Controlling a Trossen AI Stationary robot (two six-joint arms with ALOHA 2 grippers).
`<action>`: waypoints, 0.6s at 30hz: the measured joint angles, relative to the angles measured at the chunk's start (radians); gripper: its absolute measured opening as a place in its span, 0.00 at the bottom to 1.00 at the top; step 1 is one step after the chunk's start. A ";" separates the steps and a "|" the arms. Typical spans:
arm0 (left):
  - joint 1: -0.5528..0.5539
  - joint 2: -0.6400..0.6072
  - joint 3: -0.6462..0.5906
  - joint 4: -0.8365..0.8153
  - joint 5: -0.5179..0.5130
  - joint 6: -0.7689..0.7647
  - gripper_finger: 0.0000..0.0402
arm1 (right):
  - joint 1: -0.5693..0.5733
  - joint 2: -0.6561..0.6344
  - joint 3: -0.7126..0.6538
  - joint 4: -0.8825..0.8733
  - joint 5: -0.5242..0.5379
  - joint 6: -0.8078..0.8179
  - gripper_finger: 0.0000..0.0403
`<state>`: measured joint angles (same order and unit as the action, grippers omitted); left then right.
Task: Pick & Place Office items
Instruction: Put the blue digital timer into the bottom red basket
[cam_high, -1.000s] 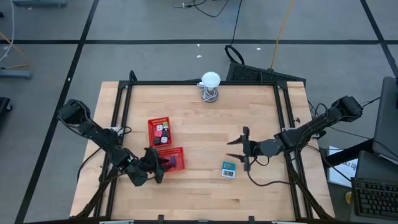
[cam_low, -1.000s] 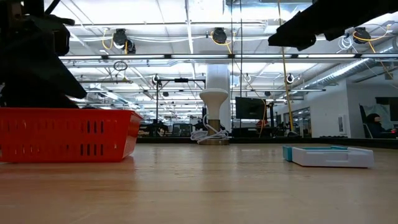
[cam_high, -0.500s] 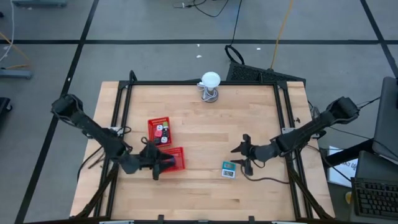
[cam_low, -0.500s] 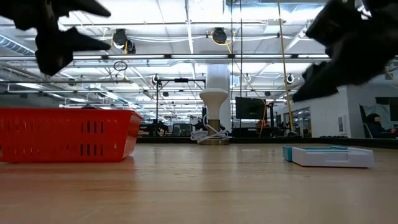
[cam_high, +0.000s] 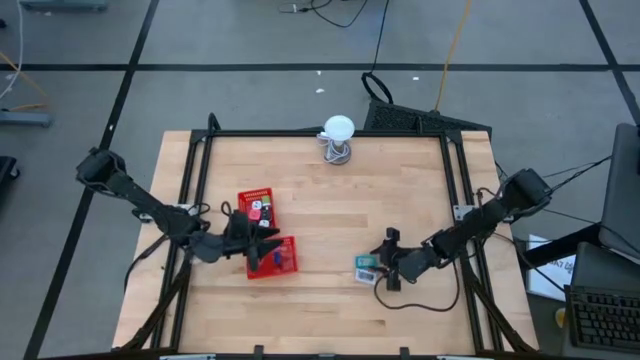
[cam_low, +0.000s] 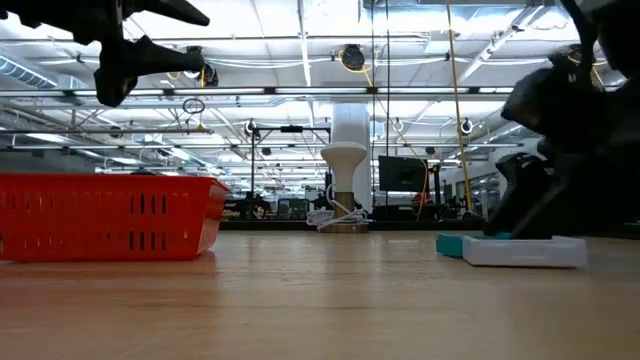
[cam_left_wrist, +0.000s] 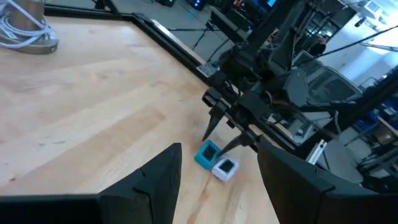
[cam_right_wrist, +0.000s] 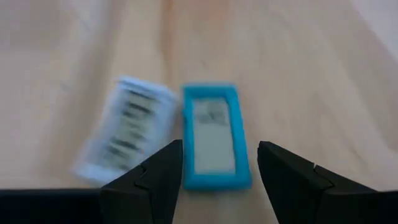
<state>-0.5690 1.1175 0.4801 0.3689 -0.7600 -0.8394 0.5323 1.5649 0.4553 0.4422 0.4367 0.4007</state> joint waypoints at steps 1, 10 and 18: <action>0.006 0.000 0.000 -0.001 0.001 -0.001 0.53 | 0.000 0.000 -0.001 -0.021 0.017 -0.009 0.49; 0.032 0.000 0.000 -0.007 0.002 0.014 0.53 | -0.016 -0.007 -0.002 -0.033 0.082 -0.148 0.49; 0.032 0.002 0.000 -0.009 0.002 0.028 0.53 | -0.089 -0.008 -0.002 -0.026 -0.065 -0.189 0.49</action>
<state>-0.5369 1.1194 0.4801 0.3603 -0.7582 -0.8116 0.4437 1.5574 0.4534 0.4165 0.3721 0.2113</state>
